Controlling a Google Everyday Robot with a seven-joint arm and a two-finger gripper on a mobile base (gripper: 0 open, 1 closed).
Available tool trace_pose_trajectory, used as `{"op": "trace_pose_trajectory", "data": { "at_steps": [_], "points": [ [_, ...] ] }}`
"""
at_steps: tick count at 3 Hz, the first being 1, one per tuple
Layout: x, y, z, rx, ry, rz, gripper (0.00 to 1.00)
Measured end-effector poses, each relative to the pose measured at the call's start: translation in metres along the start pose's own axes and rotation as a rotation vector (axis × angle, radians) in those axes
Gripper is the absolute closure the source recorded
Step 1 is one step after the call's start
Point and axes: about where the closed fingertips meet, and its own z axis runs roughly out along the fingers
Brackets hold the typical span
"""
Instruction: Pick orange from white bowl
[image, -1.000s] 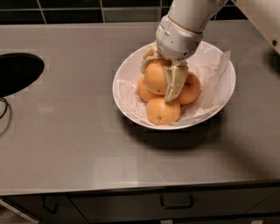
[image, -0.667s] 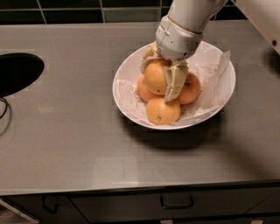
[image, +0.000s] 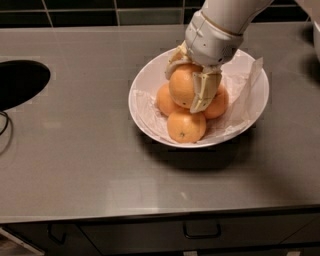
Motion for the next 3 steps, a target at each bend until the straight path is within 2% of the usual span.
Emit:
{"op": "trace_pose_trajectory", "data": {
  "at_steps": [3],
  "points": [
    [-0.025, 0.017, -0.052, 0.247, 0.01, -0.022, 1.0]
  ]
}}
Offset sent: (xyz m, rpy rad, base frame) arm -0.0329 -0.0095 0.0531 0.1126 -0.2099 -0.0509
